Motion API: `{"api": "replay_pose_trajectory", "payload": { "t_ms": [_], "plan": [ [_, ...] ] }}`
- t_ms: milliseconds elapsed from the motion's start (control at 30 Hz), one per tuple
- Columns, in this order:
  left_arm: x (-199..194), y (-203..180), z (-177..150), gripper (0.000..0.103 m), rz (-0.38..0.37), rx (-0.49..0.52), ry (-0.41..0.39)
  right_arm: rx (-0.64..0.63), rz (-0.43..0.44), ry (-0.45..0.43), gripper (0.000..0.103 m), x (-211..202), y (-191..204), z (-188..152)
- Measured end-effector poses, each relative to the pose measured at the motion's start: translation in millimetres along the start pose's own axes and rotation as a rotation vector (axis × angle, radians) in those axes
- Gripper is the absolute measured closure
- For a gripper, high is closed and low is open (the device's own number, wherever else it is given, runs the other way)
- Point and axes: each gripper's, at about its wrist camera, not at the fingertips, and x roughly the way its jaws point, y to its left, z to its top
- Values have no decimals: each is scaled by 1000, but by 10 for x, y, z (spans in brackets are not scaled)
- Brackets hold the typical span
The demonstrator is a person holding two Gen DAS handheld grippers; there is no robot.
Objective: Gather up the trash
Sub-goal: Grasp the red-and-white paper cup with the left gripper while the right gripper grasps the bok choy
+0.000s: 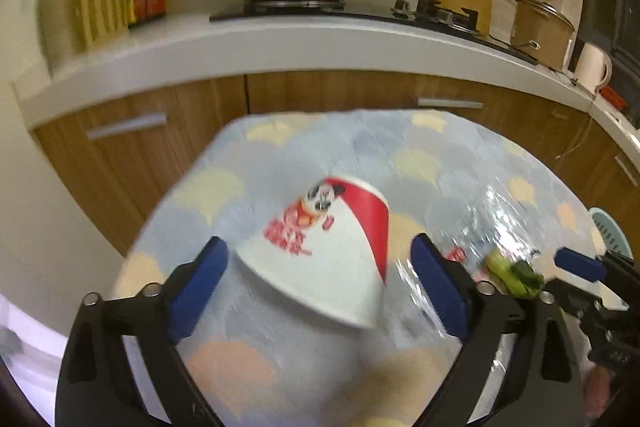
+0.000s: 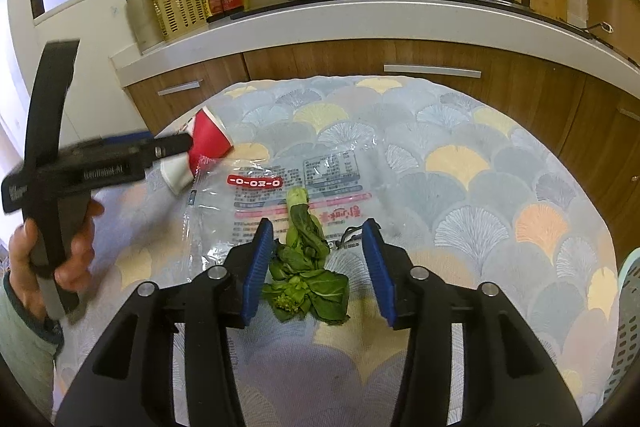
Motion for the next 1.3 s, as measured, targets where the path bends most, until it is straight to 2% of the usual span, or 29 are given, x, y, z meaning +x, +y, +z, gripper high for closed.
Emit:
{"api": "replay_pose_trajectory", "payload": {
  "t_ms": [167, 233, 300, 367, 433, 500, 567, 600, 667, 800, 1033, 1233, 1267, 1300],
  "plan": [
    [364, -24, 114, 12, -71, 50, 100, 4, 4, 1, 58, -4, 2, -1],
    [433, -53, 88, 14, -41, 65, 103, 7, 6, 2, 58, -2, -1, 0],
    [433, -80, 79, 33, -46, 75, 105, 9, 8, 3, 58, -3, -5, 2],
    [425, -96, 57, 39, -30, 81, 104, 16, 11, 1, 58, -6, -17, 4],
    [406, -85, 54, 50, -23, 71, 94, 20, 17, -2, 57, -10, -29, 2],
    [388, -46, 48, 68, -35, 46, 88, 22, 20, -4, 56, -14, -33, 0],
    [367, -23, 36, 80, -59, 30, 86, 19, 27, -4, 54, -20, -34, -7],
    [362, -26, 29, 82, -63, 26, 84, 11, 29, -2, 54, -19, -21, -9],
    [326, -56, 20, 82, -53, 41, 61, -7, 21, 5, 54, -6, 17, -13],
    [263, -100, 6, 85, -94, 38, 34, -23, 14, 3, 54, -10, 43, -15],
    [33, -153, -79, 85, -106, -2, -22, -40, 19, 23, 54, 29, 70, -17],
    [-133, -191, -164, 85, -104, -20, -38, -84, -25, 95, 55, 178, 158, -29],
    [-151, -190, -176, 85, -105, -20, -38, -89, -27, 112, 58, 211, 168, -32],
    [-172, -199, -189, 85, -104, -18, -38, -93, -26, 129, 73, 244, 174, -36]
  ]
}}
